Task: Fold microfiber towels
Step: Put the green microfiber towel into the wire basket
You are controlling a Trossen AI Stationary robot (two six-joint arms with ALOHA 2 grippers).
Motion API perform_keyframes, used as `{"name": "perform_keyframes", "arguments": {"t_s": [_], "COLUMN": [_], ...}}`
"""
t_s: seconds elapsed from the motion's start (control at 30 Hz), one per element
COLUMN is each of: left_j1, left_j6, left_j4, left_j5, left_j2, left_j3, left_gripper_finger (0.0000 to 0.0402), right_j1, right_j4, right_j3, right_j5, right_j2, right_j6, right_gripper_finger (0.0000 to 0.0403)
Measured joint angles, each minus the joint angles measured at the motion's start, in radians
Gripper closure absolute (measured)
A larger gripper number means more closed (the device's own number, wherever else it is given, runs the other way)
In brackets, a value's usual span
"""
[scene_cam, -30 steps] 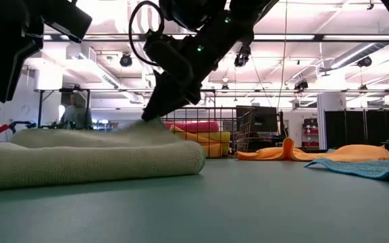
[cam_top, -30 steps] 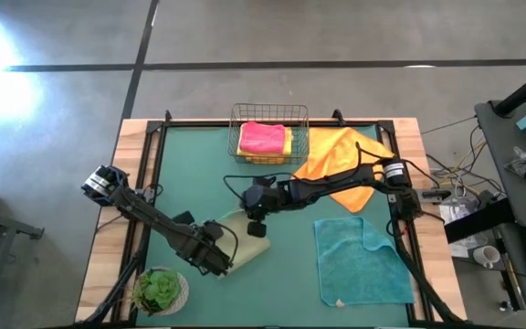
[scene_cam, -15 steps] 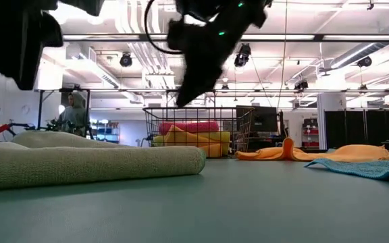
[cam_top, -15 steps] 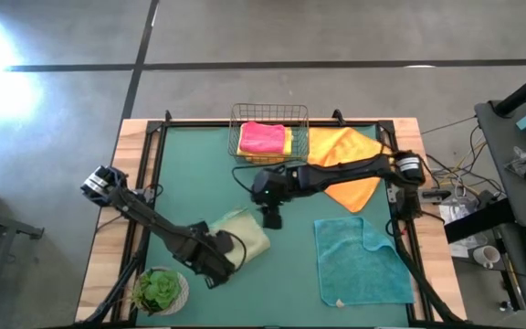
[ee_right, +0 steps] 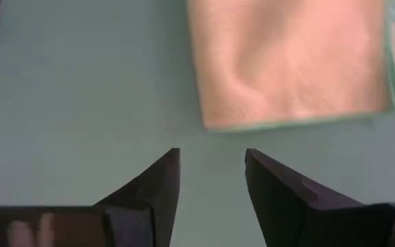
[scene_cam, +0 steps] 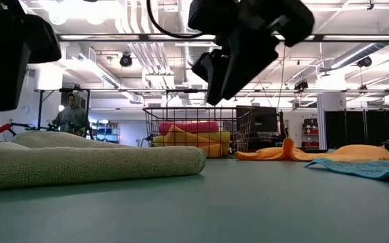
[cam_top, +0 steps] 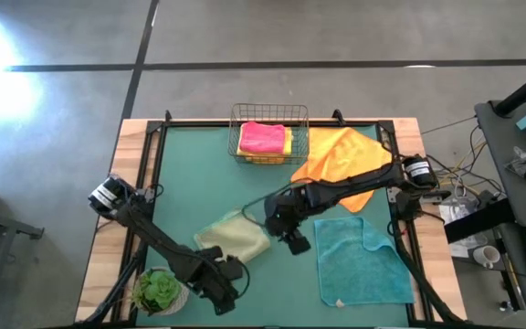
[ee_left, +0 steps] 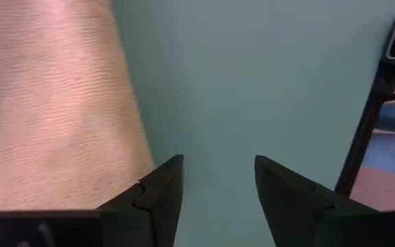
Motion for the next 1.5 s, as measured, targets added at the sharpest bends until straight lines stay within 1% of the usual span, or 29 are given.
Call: {"name": "perform_keyframes", "arguments": {"t_s": [0.2,0.37,0.6,0.73,0.8,0.97,1.1,1.17,1.23,1.43,1.5], "left_j1": [-0.007,-0.009,-0.009,-0.007,-0.008,-0.008,-0.004,-0.002,0.0,0.002,0.004], "left_j6": [-0.072,-0.077,-0.073,-0.058,-0.044,-0.043,-0.043,-0.043,-0.036,0.029,0.042], "left_j4": [-0.019,-0.028,-0.071,-0.069,-0.069,-0.074,-0.078,-0.086,-0.095,-0.114,-0.119], "left_j5": [-0.003,-0.024,-0.076,-0.077,-0.07,-0.071,-0.072,-0.074,-0.08,-0.091,-0.092], "left_j2": [0.032,0.039,0.06,0.097,0.121,0.156,0.159,0.155,0.155,0.154,0.153], "left_j3": [0.001,-0.007,-0.021,-0.023,-0.023,-0.019,-0.021,-0.022,-0.024,-0.024,-0.024], "left_gripper_finger": [0.0237,0.0237,0.0237,0.0237,0.0237,0.0237,0.024,0.025,0.0271,0.0371,0.0392], "right_j1": [0.061,0.073,0.073,0.073,0.073,0.073,0.071,0.069,0.068,0.068,0.068], "right_j4": [0.179,0.31,0.359,0.398,0.417,0.416,0.43,0.428,0.447,0.448,0.443], "right_j3": [-0.055,-0.094,-0.096,-0.095,-0.095,-0.094,-0.093,-0.093,-0.093,-0.071,-0.058], "right_j5": [0.002,0.005,0.021,0.116,0.144,0.136,0.135,0.133,0.128,0.129,0.128], "right_j2": [0.0,0.008,0.074,0.111,0.12,0.119,0.128,0.133,0.153,0.209,0.23], "right_j6": [-0.076,-0.102,-0.137,-0.166,-0.166,-0.183,-0.193,-0.193,-0.192,-0.183,-0.17], "right_gripper_finger": [0.0246,0.025,0.025,0.025,0.025,0.025,0.025,0.025,0.025,0.025,0.025]}}
